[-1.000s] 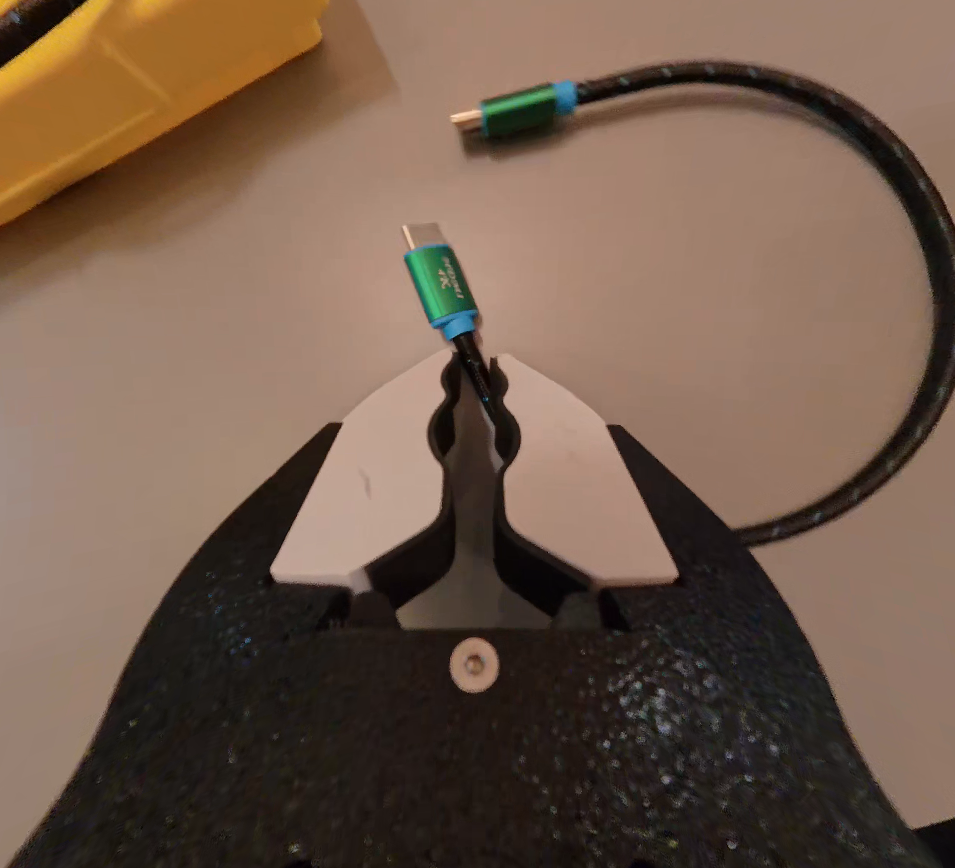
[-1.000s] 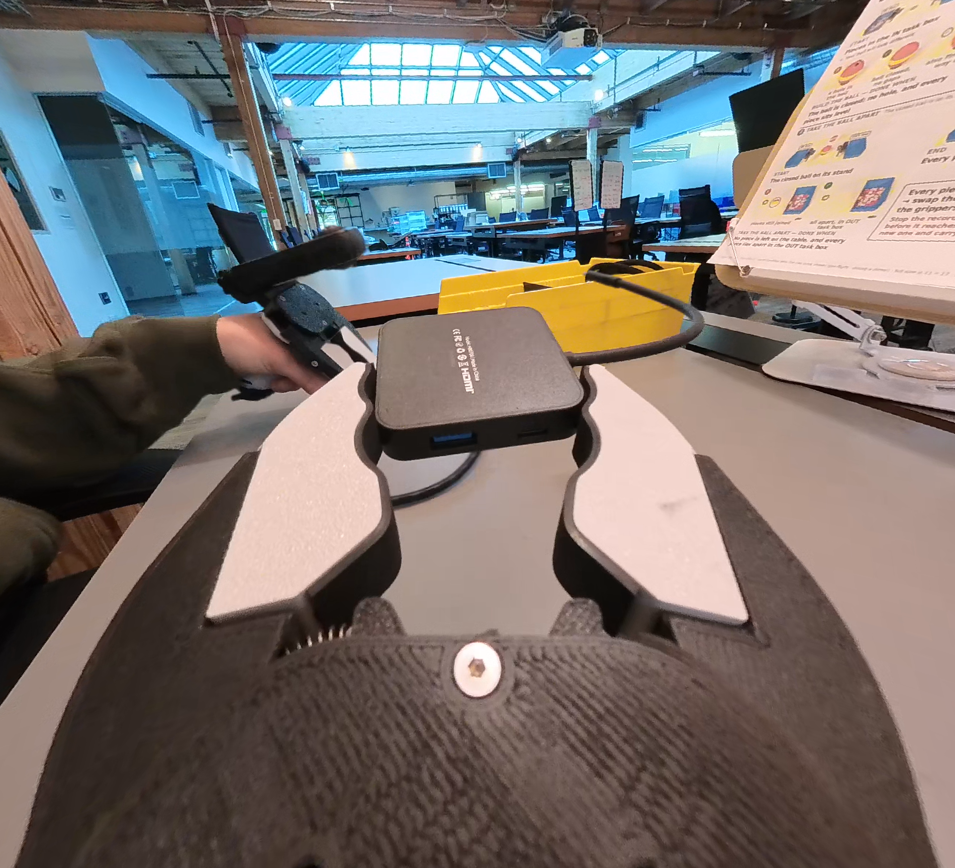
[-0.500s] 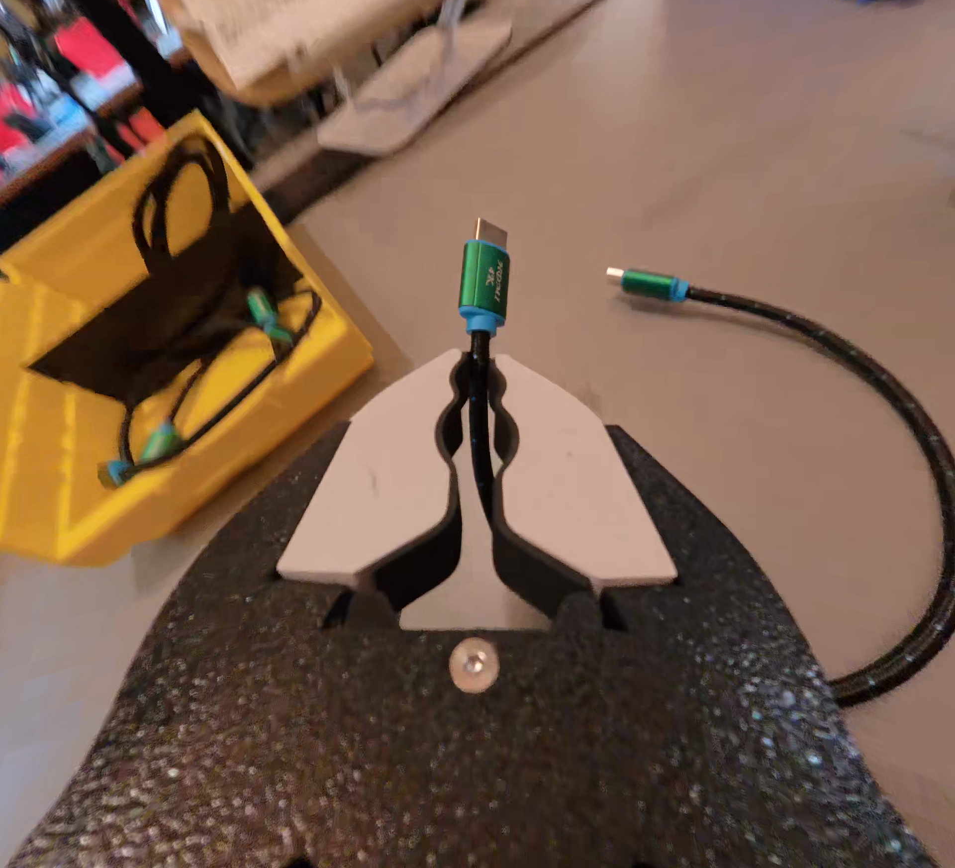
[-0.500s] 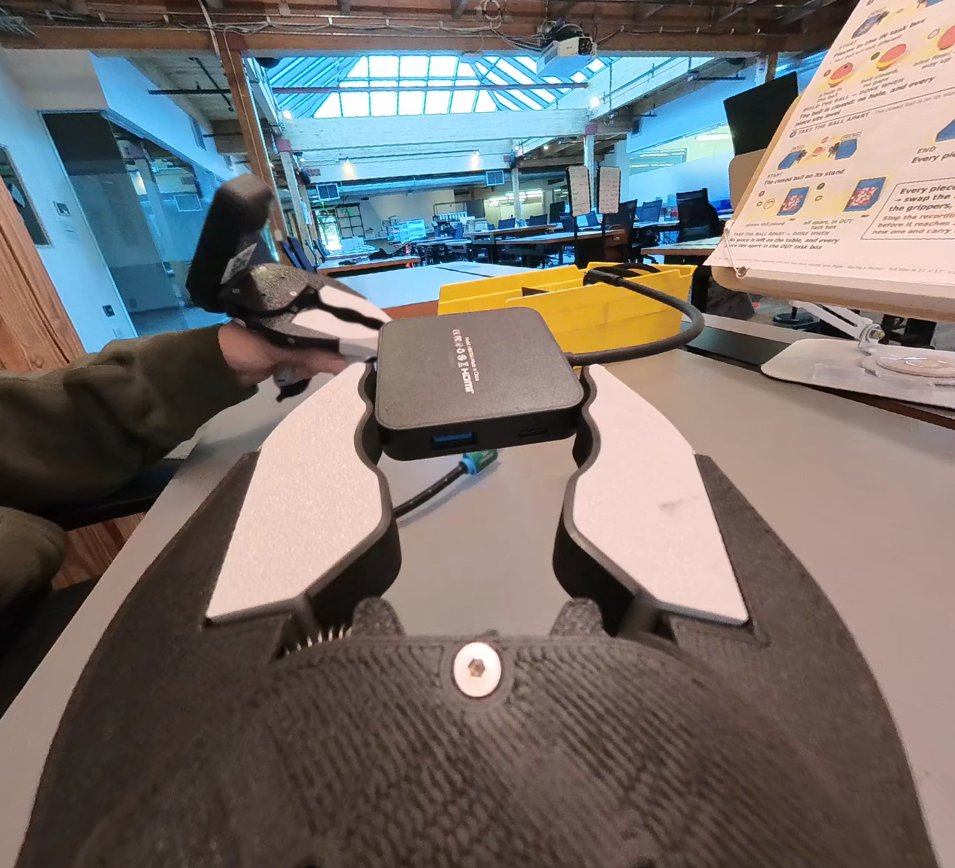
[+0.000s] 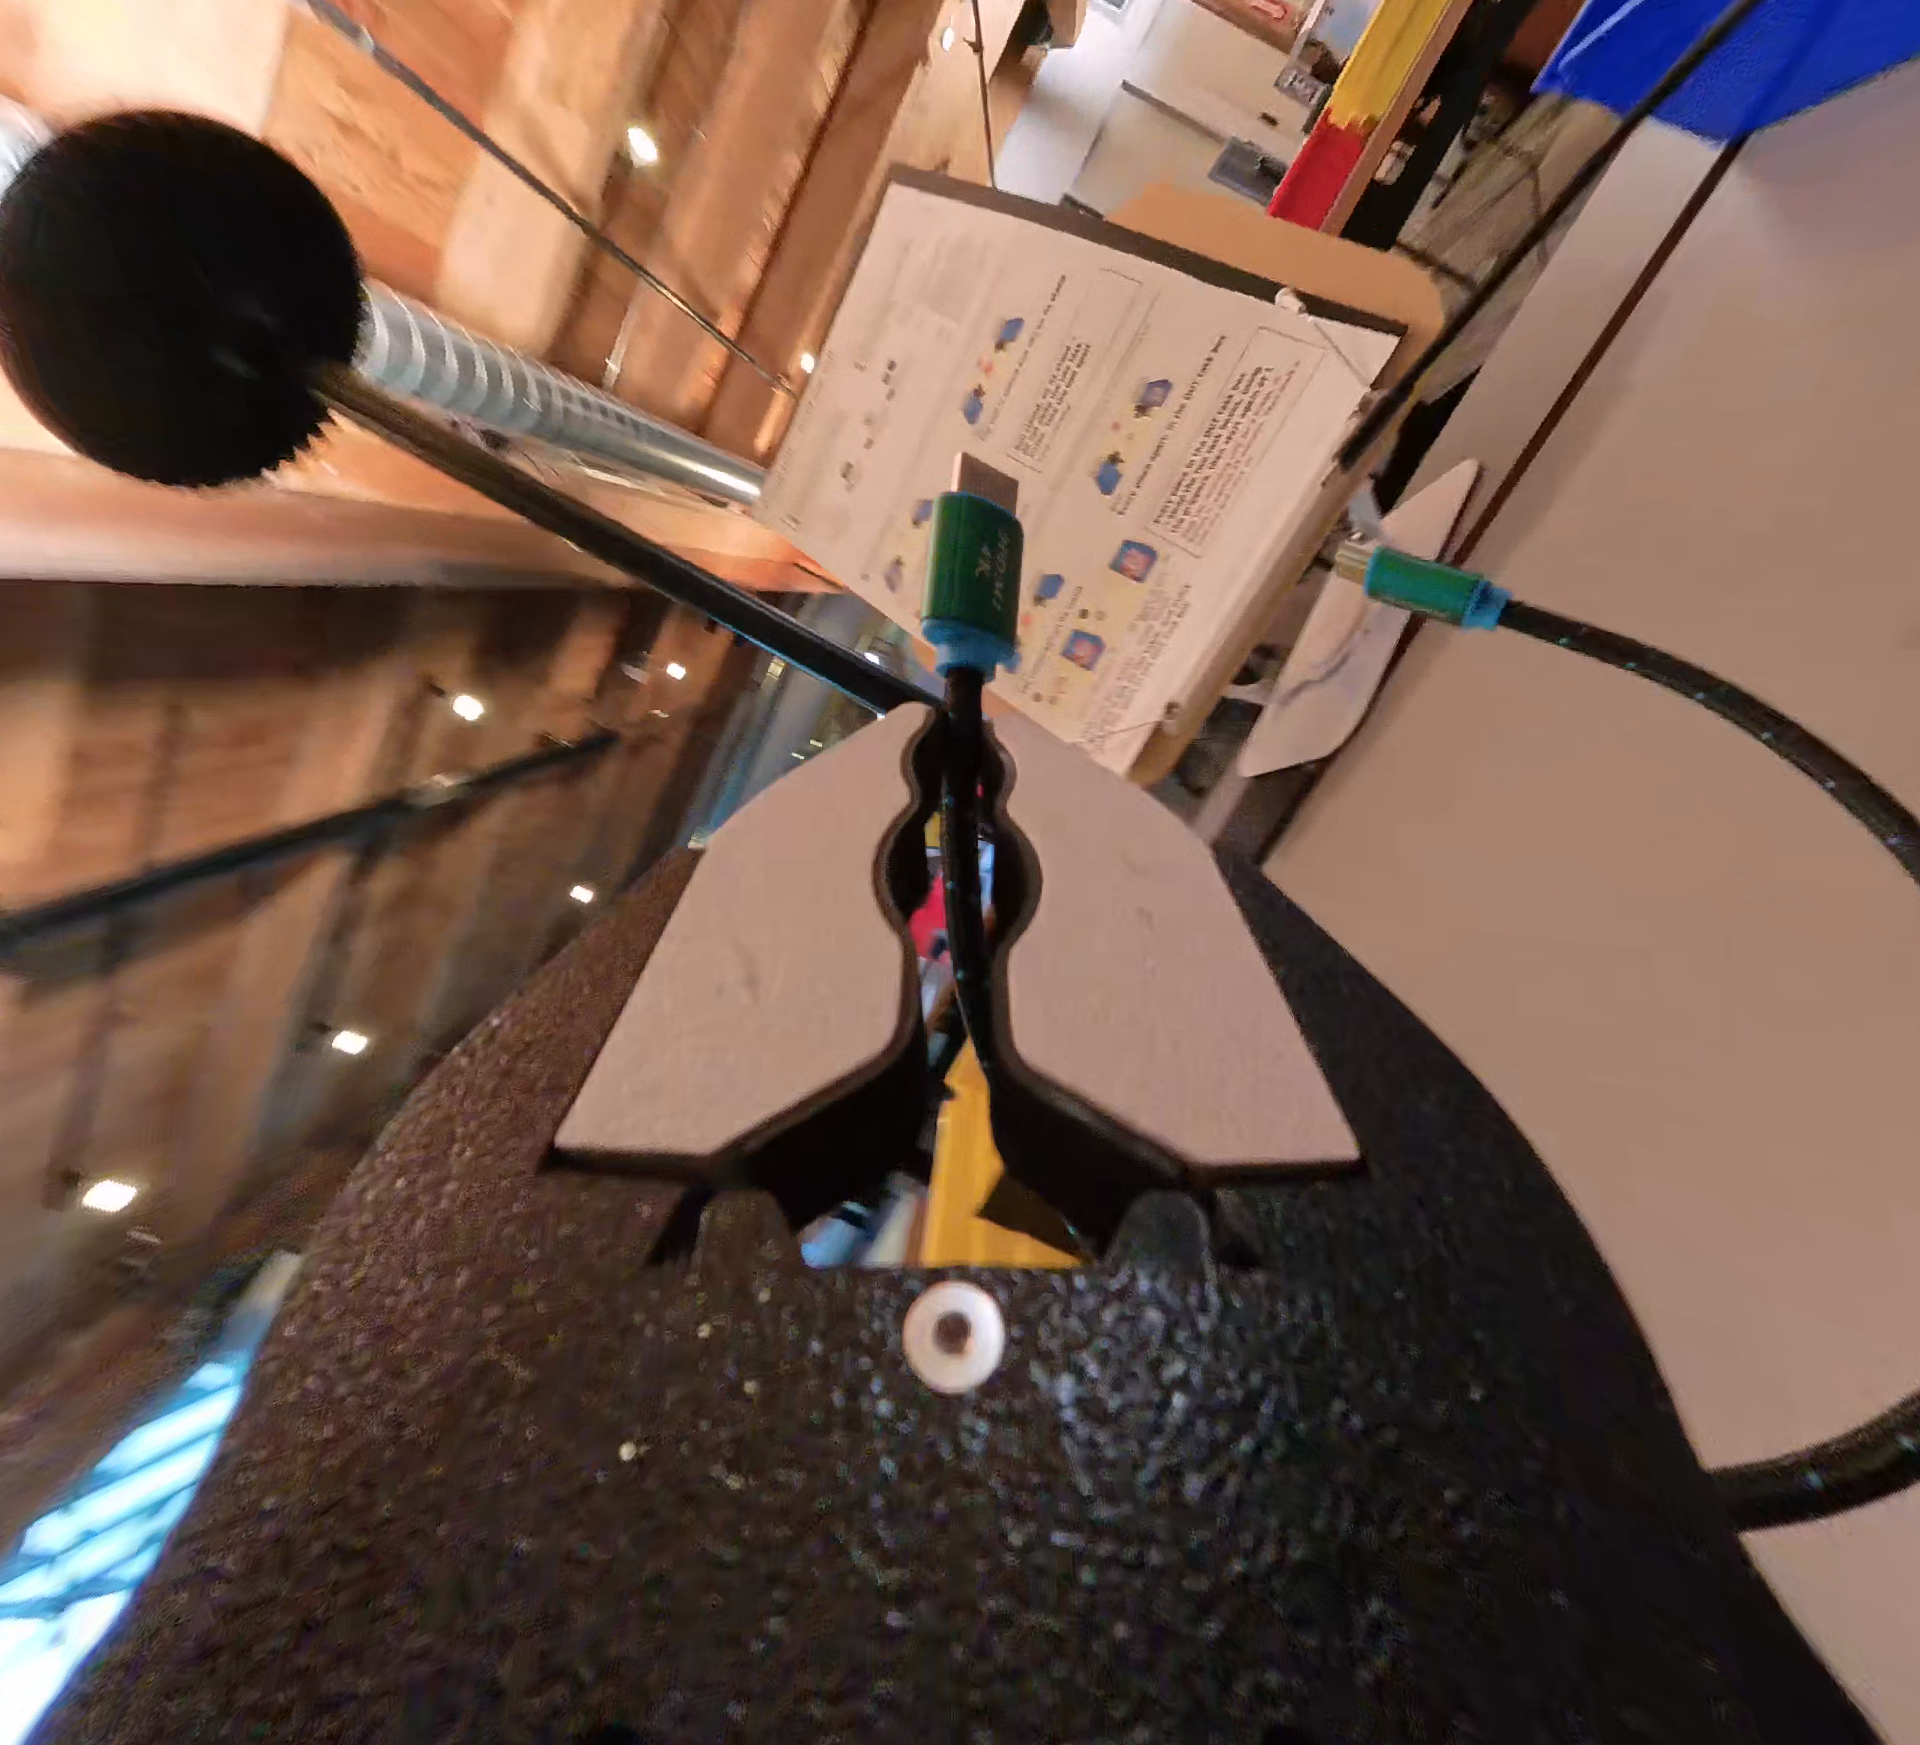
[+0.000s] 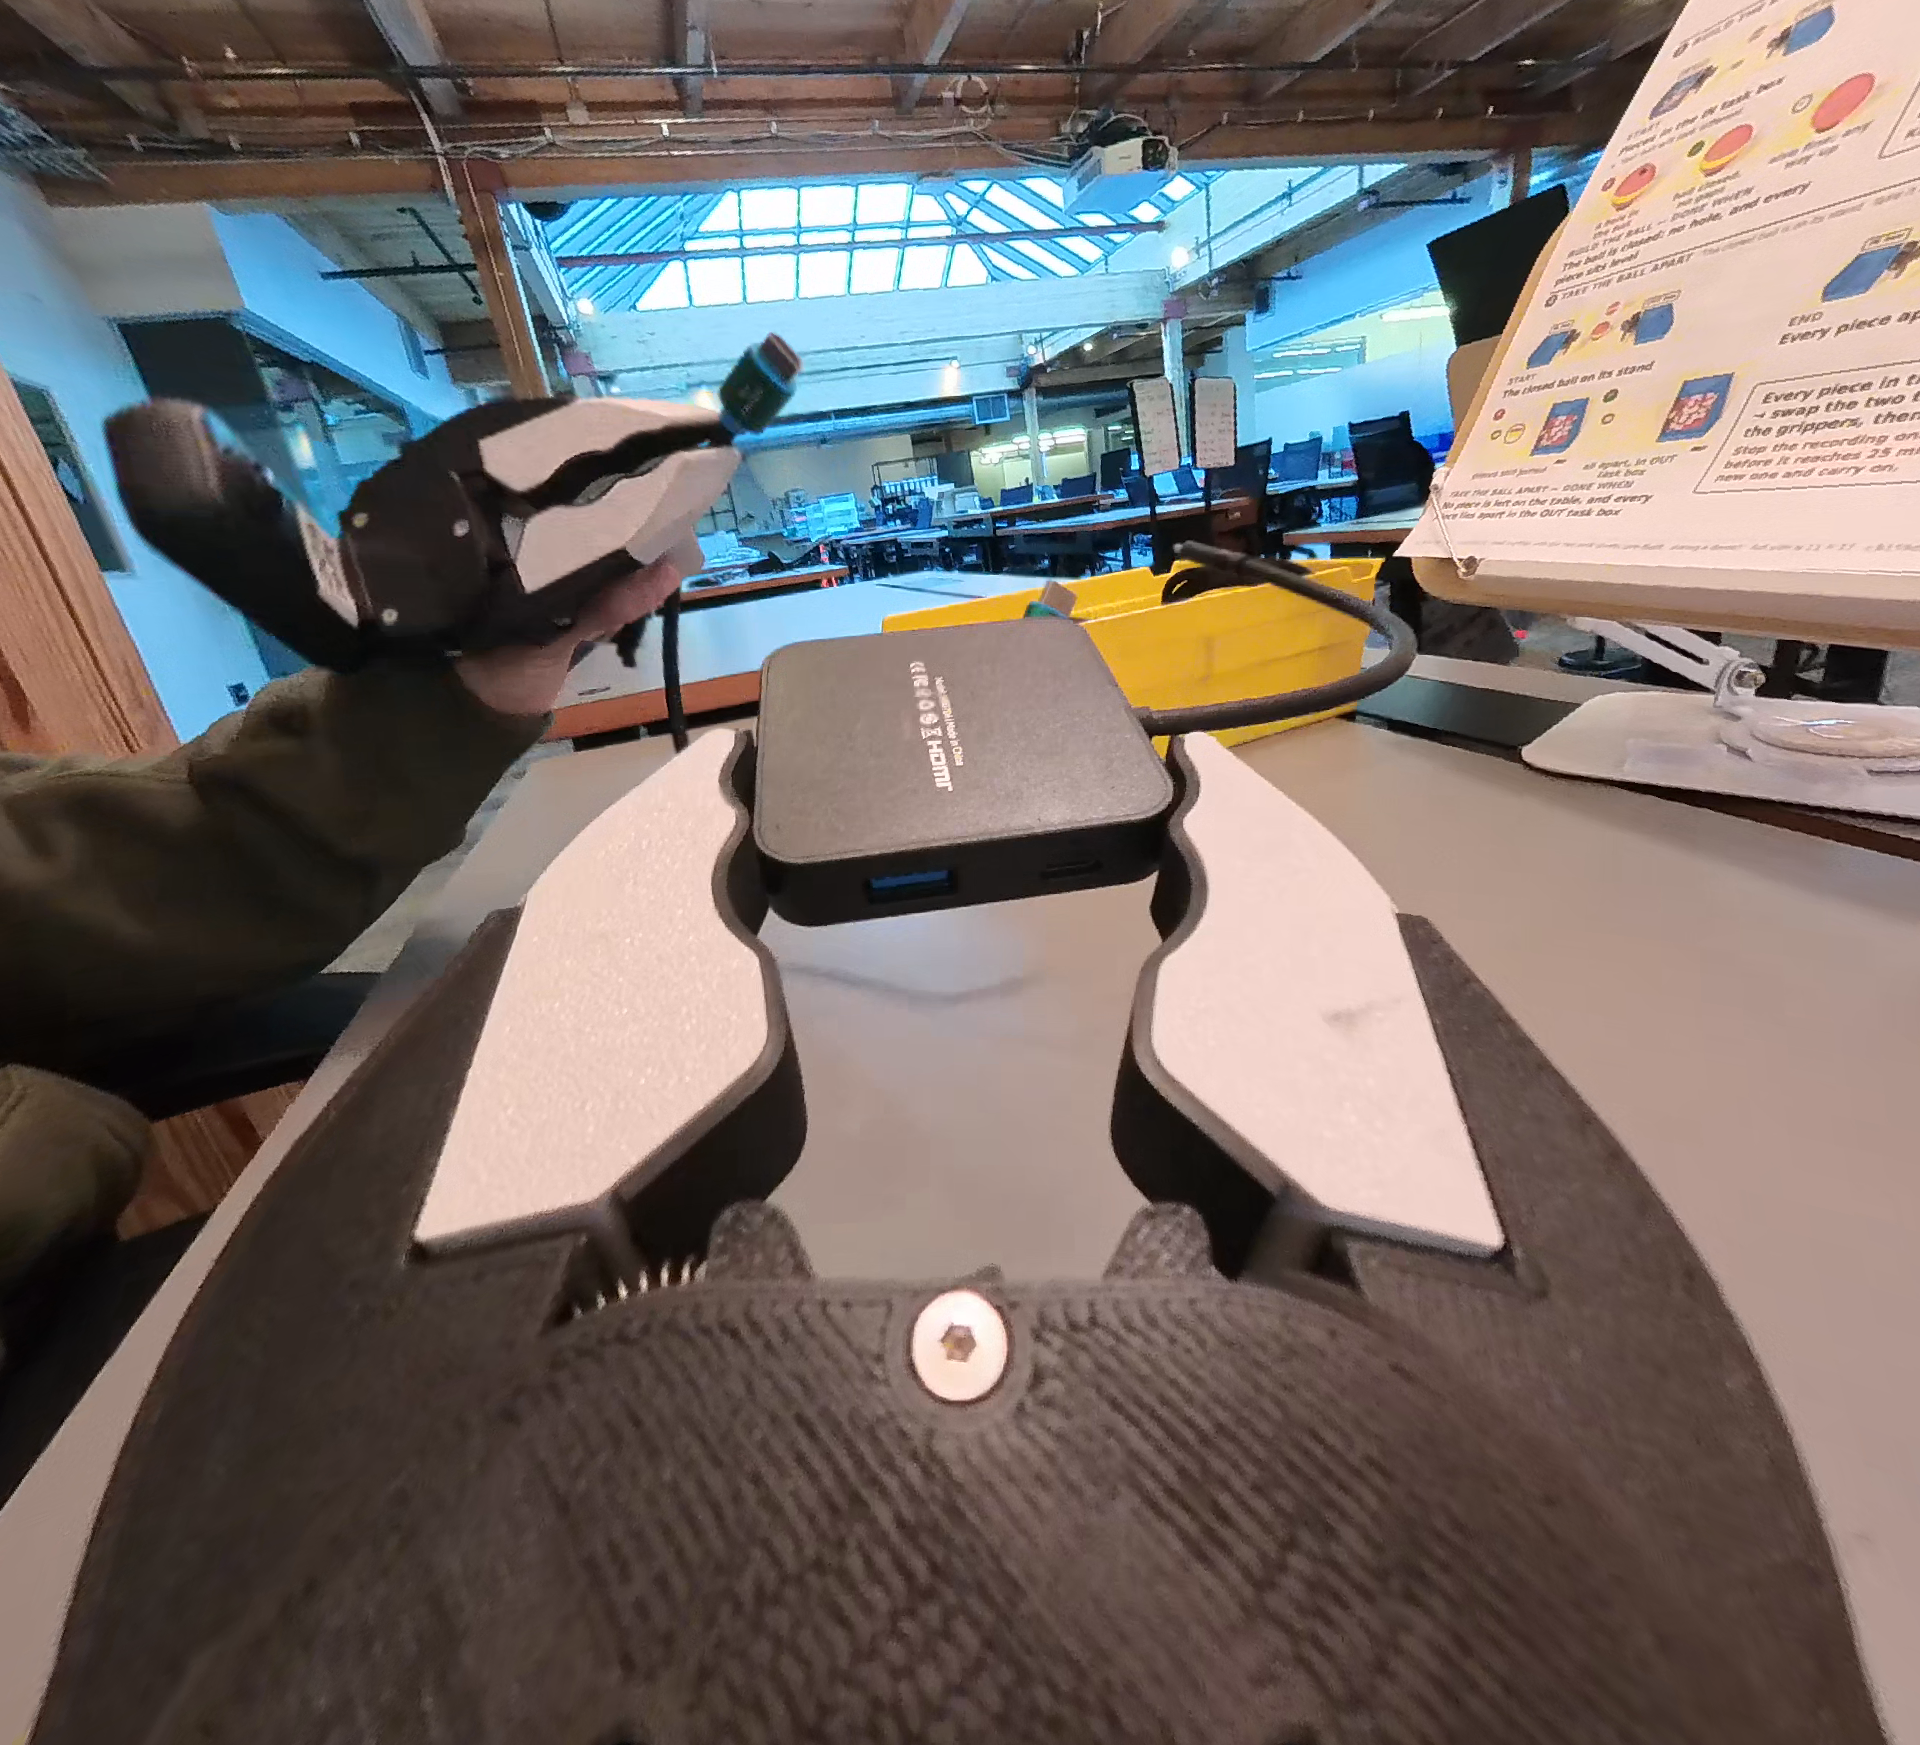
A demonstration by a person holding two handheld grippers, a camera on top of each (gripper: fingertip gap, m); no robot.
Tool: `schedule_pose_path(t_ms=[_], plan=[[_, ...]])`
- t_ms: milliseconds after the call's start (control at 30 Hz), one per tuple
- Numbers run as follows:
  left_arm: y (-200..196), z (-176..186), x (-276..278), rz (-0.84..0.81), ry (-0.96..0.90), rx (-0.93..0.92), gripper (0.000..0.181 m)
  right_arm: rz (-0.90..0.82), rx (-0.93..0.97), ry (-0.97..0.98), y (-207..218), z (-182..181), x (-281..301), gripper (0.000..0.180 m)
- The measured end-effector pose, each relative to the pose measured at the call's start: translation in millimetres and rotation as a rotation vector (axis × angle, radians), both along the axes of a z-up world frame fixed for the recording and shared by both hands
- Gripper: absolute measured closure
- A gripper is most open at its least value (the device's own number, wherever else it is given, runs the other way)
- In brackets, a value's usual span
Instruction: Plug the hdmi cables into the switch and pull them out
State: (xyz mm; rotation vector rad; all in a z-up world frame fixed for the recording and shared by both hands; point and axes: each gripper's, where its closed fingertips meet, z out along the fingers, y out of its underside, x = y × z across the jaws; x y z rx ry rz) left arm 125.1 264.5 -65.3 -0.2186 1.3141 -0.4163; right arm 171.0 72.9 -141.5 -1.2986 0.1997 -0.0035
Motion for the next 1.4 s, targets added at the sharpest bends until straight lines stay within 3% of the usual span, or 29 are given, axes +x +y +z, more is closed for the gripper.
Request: schedule_pose_path(t_ms=[133,433,567,733,800,1000,1167,1333,1400], plan=[[-23.1,-10.3,-4.3,0.021,0.001,0.183,0.175,0.040,0.062,-0.003,-6.4,5.5,-2.8,0.106],[-51.5,-18.9,-9.1,-0.020,0.025,0.264,0.175,0.312,0.265,0.063,-24.1,28.9,-27.5,0.105],[-51.7,-18.3,-7.0,-0.012,0.009,0.293,0.175,0.308,0.261,0.068,-23.3,27.8,-26.5,0.105],[-27.2,-0.9,4.4,0.178,-0.113,0.444,0.175,0.258,0.219,0.060,-18.6,21.9,-21.4,0.105],[-37.7,-5.9,2.9,0.151,-0.122,0.495,0.174,0.232,0.222,0.058,-19.7,21.9,-18.1,0.105],[-85.2,-95.3,-14.1,-0.098,0.266,0.433,0.173,0.193,0.227,0.066,-22.3,21.7,-11.4,0.105],[-97.3,-162.5,-38.6,-0.218,0.788,0.283,0.174,0.205,0.168,0.048,-13.5,14.8,-16.4,0.105],[-89.5,-179.9,-34.8,-0.200,0.949,0.140,0.181,0.209,0.132,0.031,-9.0,10.7,-19.6,0.105],[-85.1,-183.3,-31.4,-0.183,0.965,0.139,0.170,0.206,0.136,0.033,-9.7,10.9,-18.9,0.106]])
